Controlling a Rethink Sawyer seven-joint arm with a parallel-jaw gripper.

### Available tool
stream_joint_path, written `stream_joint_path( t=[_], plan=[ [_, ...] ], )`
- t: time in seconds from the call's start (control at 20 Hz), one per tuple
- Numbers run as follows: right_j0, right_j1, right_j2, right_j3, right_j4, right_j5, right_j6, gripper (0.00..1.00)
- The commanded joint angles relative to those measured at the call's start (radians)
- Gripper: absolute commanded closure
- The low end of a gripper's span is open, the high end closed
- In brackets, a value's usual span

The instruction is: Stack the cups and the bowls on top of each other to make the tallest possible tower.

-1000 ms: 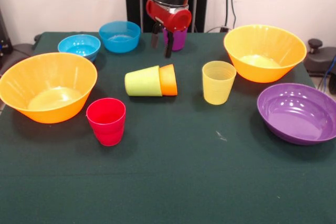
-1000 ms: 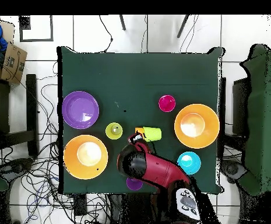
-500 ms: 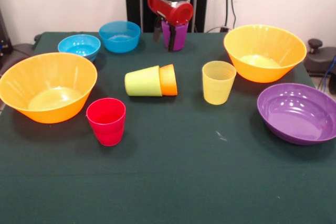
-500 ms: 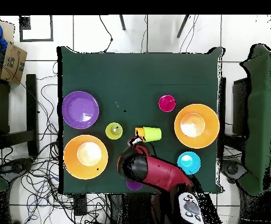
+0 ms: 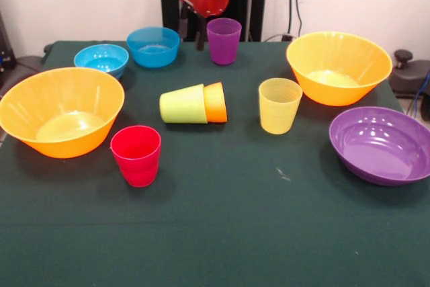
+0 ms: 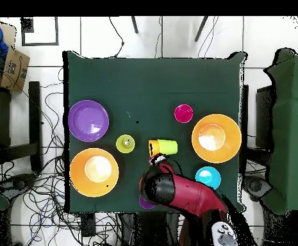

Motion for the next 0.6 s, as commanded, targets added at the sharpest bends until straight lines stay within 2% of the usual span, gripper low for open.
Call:
stream_joint_path(
  t=[0.05, 0.2, 0.6],
  plan=[
    [-0.078, 0.024, 0.043, -0.067, -0.135, 0.092, -0.119, 0.0],
    [-0.095, 0.067, 0.031, -0.133, -0.175, 0.06, -0.112, 0.0],
    [-0.175, 0.24, 0.089, -0.272, -0.267, -0.048, -0.085, 0.0]
  ],
)
